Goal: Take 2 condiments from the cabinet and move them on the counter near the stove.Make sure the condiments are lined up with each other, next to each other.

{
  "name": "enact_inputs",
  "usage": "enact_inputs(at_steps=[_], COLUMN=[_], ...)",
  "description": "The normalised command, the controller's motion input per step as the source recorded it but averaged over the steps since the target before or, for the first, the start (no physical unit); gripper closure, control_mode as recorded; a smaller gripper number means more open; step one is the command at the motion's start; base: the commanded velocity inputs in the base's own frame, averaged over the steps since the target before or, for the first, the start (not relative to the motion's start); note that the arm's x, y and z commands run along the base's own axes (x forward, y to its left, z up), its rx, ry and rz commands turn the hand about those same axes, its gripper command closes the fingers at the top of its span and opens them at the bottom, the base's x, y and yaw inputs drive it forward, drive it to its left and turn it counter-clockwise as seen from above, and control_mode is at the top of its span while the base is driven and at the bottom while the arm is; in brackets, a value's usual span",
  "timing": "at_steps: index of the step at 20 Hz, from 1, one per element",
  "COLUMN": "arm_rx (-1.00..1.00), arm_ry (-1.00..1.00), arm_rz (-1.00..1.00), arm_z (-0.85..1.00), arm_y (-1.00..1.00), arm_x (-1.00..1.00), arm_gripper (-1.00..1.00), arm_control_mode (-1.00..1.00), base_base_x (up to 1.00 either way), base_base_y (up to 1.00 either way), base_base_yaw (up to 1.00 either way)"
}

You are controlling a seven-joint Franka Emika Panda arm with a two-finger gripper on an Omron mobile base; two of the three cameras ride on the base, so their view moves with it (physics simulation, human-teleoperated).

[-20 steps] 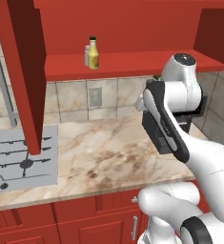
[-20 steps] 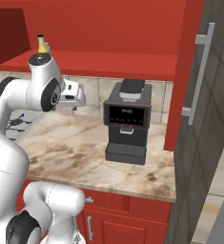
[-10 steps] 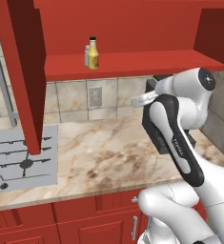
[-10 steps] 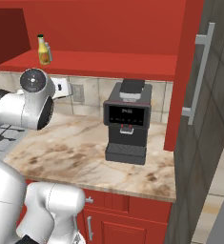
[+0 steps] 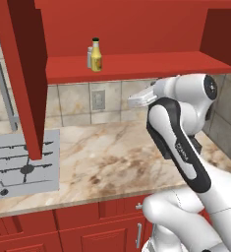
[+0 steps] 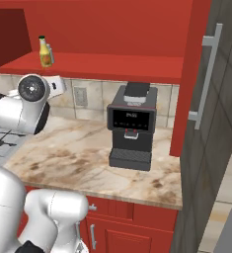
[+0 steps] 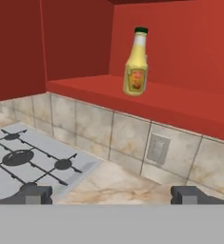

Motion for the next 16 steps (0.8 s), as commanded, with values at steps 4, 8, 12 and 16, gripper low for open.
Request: enact_inputs(at_steps=[4, 8, 12, 16], arm_rx=[0.00, 0.00, 0.00, 0.00], arm_ry=[0.01, 0.05, 0.06, 0.07], arm_rz=[0.00, 0.00, 0.00, 0.00], arm_z=[0.39, 0.25, 0.20, 0.21], arm_y=[0.22, 0.22, 0.20, 0.19], arm_x=[0.00, 0.08, 0.17, 0.20], arm_gripper=[-1.00, -1.00, -1.00, -1.00], arm_control_mode=[-1.00, -1.00, -1.00, -1.00], base_base_x=[0.00, 0.00, 0.00, 0.00], base_base_y=[0.00, 0.00, 0.00, 0.00], base_base_yaw=[0.00, 0.00, 0.00, 0.00])
